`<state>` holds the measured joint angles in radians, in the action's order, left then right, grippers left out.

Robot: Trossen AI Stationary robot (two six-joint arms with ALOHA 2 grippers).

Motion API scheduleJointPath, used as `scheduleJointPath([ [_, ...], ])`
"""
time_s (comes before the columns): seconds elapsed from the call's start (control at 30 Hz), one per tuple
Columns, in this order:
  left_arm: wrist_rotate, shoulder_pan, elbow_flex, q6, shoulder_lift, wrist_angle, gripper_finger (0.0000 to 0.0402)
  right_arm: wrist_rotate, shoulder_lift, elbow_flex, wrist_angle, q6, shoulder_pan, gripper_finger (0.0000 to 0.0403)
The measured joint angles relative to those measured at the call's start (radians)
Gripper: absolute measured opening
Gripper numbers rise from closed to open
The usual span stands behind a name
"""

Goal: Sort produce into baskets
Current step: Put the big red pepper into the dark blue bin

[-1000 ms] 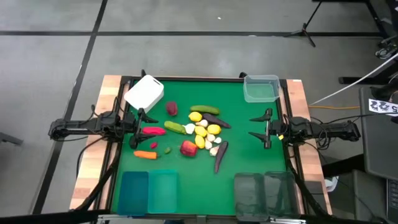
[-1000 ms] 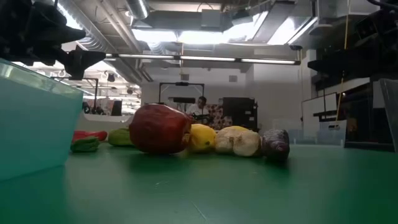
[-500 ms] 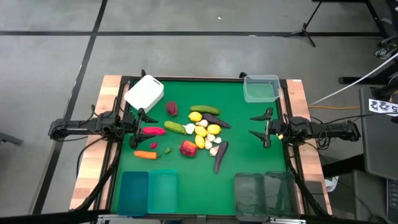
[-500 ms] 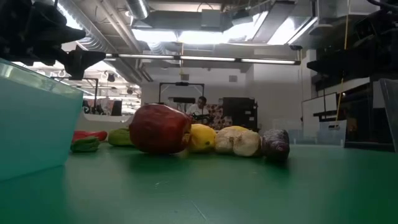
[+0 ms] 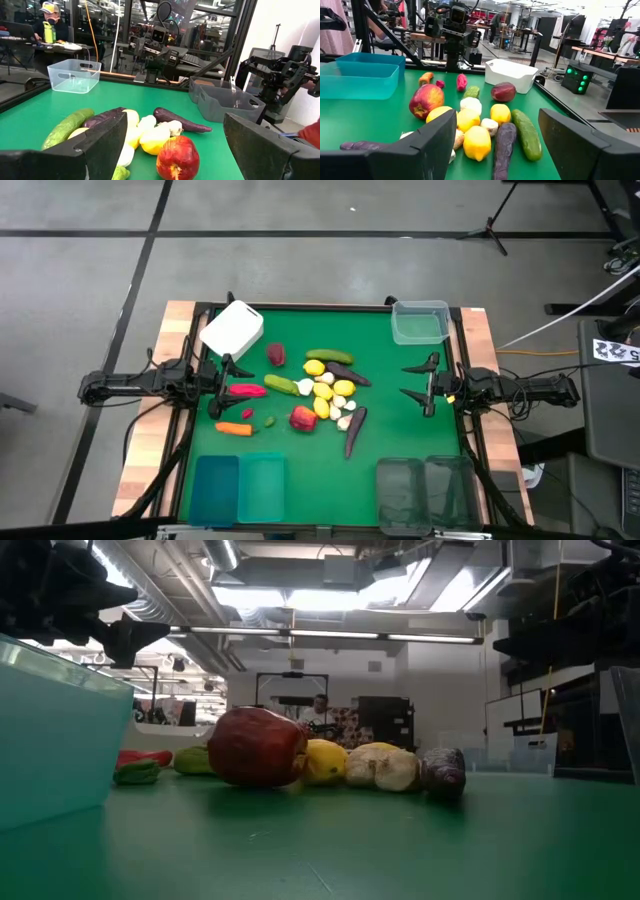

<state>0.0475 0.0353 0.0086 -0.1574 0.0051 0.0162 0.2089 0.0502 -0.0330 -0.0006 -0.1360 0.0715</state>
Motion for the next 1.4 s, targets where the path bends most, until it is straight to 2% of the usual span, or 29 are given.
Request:
scheduleJointPath([
  [0.3,-0.024,0.0,0.0,-0.003,0.0,-0.002,0.0326,0.0,0.0,0.0,0.002,0.0,0.0,0.028],
  [0.5,-0.061,0.0,0.0,-0.128,0.0,-0.006,0.0326,0.0,0.0,0.0,0.003,0.0,0.0,0.028],
  [0.63,-0.109,0.0,-0.001,-0.174,0.0,0.007,0.0326,0.0,0.0,0.0,0.004,-0.001,0.0,0.028],
  [0.87,-0.121,0.0,-0.001,-0.227,0.0,0.032,0.0326,0.008,0.0,0.0,0.005,-0.075,0.0,0.028],
  [1.03,-0.243,0.0,-0.001,-0.239,0.0,0.031,0.0326,0.008,0.0,0.001,0.006,-0.074,0.0,0.028],
  [1.23,-0.226,-0.003,0.006,-0.47,0.0,0.107,0.0326,0.009,0.0,0.001,0.01,0.08,0.0,0.028],
  [1.4,-0.199,-0.047,0.102,-0.513,0.066,0.106,0.0326,0.009,0.0,0.001,0.011,0.155,0.0,0.028],
])
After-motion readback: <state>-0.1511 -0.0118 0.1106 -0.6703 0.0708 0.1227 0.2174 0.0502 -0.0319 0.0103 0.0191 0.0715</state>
